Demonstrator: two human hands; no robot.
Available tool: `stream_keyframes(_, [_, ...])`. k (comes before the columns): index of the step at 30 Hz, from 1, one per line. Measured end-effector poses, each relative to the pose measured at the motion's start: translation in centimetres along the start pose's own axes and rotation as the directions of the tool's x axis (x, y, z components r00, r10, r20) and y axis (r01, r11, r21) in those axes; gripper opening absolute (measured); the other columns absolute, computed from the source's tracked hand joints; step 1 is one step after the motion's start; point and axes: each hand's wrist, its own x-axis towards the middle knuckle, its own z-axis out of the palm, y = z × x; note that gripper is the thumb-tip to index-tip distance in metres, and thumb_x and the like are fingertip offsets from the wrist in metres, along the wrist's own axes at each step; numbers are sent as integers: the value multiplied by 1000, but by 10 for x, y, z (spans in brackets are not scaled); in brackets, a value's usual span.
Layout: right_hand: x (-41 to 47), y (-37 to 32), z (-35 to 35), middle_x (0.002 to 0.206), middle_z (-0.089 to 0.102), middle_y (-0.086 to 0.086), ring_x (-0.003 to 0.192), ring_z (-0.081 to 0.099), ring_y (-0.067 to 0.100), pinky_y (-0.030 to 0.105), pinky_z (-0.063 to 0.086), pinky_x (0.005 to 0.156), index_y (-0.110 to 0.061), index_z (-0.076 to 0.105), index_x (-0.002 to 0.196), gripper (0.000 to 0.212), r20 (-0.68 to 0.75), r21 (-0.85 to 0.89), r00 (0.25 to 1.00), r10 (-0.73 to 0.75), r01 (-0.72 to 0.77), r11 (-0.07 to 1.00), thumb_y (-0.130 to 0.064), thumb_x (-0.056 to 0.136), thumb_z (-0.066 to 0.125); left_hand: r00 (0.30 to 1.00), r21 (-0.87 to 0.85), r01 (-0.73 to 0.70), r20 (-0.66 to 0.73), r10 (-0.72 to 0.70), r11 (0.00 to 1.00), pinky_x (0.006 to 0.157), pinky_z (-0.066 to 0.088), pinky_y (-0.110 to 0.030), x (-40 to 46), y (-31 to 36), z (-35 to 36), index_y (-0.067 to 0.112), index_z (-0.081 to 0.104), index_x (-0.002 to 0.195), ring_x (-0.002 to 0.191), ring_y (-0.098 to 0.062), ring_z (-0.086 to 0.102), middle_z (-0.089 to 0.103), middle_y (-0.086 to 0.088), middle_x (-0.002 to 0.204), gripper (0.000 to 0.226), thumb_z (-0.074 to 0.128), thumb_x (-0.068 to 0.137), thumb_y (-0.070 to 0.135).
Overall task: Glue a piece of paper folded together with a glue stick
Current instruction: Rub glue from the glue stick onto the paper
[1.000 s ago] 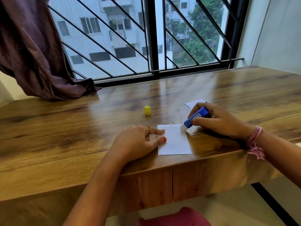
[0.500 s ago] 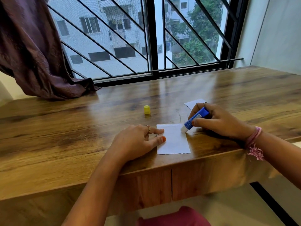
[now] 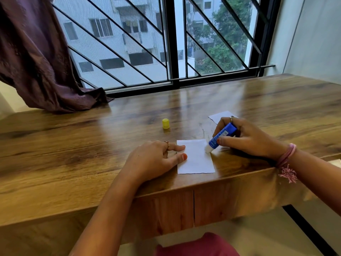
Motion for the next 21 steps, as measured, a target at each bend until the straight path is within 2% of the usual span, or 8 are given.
stream_keyframes(4, [-2,-1,0,74,60,5,65,53,9,21,44,61,-19,62,79,5,40,4,999,-29,29,1000,-16,75,62,1000,3,-3,-5,3,1000,49,28,-26,-1,-1,0,50,58,118,50,-1,41,43,10,49,36,52,84,62])
stream_keyframes(7, [0,-1,0,73,59,2,63,52,7,20,42,60,-18,61,80,6,-7,9,1000,-21,21,1000,-18,74,62,1000,4,-5,-5,5,1000,49,27,-26,0,-1,0,50,58,118,51,-1,40,43,10,50,36,51,84,63])
stream_keyframes(12, [-5,-4,0,69,59,-4,62,51,6,18,42,58,-22,60,78,7,72,-13,993,-90,92,996,-18,74,64,1000,3,-7,-9,7,1000,49,26,-26,0,-1,0,50,59,117,50,-2,40,41,9,47,36,51,84,63])
stream_keyframes(16, [-3,-3,1,70,59,-4,61,52,6,24,43,57,-19,61,79,7,10,-18,997,-76,76,997,-15,74,62,1000,4,-4,-1,4,1000,49,27,-28,0,-2,1,50,59,118,50,-3,41,42,9,48,37,51,84,62])
stream_keyframes(19, [-6,-6,1,70,62,-3,62,53,7,22,44,58,-22,60,78,6,87,-19,991,-101,103,995,-24,73,63,1000,8,-8,4,8,1000,49,28,-28,0,-2,0,51,58,118,51,-4,43,44,7,49,37,50,84,63])
stream_keyframes(21, [-7,-7,1,70,63,-4,63,53,8,22,43,58,-24,60,76,5,92,-2,991,-102,102,995,-21,72,63,1000,2,-9,7,9,1000,49,29,-28,0,-2,0,51,58,118,58,-6,50,50,1,55,36,50,84,63])
